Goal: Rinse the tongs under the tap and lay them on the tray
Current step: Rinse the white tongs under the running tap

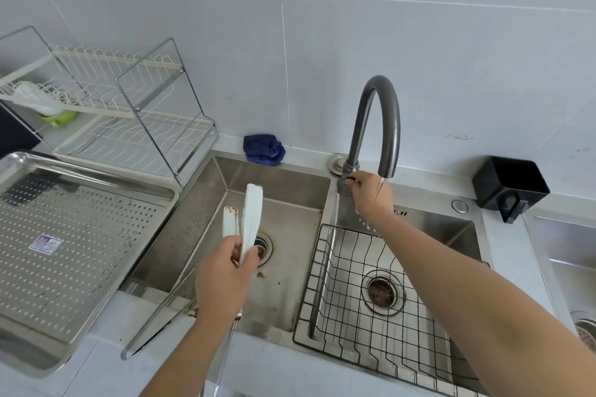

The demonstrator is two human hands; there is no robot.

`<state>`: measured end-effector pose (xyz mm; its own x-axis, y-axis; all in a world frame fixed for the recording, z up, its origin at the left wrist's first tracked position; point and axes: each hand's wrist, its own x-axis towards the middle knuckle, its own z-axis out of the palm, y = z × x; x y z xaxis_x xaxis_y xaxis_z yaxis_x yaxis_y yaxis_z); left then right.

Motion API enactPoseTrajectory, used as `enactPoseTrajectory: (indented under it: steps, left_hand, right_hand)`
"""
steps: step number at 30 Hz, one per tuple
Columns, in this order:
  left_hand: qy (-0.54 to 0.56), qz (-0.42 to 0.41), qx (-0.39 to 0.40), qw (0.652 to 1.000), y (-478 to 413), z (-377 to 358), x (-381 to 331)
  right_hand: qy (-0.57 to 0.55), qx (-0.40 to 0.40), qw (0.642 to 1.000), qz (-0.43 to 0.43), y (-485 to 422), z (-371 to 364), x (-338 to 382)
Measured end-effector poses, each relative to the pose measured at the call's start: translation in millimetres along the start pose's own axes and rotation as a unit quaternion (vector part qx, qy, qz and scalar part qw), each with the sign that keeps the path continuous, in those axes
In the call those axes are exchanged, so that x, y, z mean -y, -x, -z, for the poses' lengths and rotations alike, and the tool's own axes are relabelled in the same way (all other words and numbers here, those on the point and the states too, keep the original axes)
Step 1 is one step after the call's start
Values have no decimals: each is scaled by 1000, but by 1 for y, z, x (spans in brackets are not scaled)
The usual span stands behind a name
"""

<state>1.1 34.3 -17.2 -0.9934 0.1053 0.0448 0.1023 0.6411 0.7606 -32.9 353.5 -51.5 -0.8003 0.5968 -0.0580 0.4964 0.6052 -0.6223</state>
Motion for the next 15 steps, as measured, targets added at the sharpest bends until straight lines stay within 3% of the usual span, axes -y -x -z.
enactPoseTrajectory:
  steps: [11,15]
  left_hand:
    - [81,0,34,996,7,-13,-20]
    - [88,2,37,995,9,-13,-23]
  right_hand:
    - [-46,20,999,19,10,5,0]
    - [-49,14,999,-18,8,4,3]
